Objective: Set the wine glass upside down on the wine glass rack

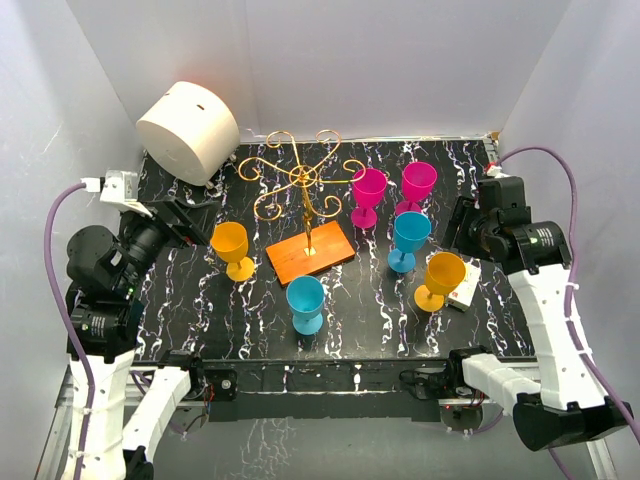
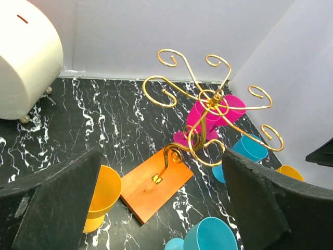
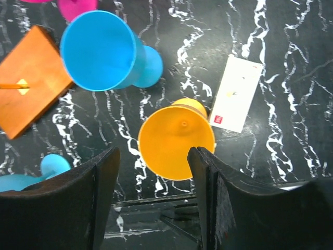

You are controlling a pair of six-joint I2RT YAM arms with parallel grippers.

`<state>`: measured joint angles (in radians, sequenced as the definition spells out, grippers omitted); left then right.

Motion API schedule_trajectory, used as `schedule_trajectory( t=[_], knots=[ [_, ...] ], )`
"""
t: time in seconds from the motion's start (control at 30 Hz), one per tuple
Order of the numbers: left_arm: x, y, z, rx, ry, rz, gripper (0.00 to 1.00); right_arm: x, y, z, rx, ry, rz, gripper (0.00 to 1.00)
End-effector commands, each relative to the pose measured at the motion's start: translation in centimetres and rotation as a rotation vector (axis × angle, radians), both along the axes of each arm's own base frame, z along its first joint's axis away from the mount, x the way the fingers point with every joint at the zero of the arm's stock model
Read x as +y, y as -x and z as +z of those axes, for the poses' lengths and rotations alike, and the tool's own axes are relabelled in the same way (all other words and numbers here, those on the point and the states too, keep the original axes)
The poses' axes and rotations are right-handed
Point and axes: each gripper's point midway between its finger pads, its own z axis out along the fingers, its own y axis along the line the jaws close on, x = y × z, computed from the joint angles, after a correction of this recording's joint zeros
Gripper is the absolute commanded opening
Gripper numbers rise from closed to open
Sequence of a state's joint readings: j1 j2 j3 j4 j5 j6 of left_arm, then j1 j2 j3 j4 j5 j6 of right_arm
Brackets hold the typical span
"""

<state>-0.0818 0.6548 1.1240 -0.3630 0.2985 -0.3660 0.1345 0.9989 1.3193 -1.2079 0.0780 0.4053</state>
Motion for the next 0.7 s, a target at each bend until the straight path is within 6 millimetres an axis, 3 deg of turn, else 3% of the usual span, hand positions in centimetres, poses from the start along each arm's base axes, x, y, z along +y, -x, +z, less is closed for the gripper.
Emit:
schedule_trajectory(
  t=[0.0,0.17,0.3,0.67],
  knots=[
    [-0.5,0.0,0.8,-0.05,-0.005,-0.033,0.99,-1.9,0.2,-0.7,0.037,0.099,-0.041,0.56],
    [-0.7,0.3,1.0,-0.063,-0.021,-0.051,0.99,2.0,0.0,-2.3,0.069,-0.062,0.1,0.56],
    [-0.7,0.2,1.1,-0.069,-0.03,-0.05,0.99,2.8,0.2,-4.9,0.132,-0.084,0.1,0.43],
    [0.1,0.3,1.6,-0.087,-0.062,-0.007,0.99,3.6,0.1,-8.5,0.205,0.045,0.038,0.37]
  ],
)
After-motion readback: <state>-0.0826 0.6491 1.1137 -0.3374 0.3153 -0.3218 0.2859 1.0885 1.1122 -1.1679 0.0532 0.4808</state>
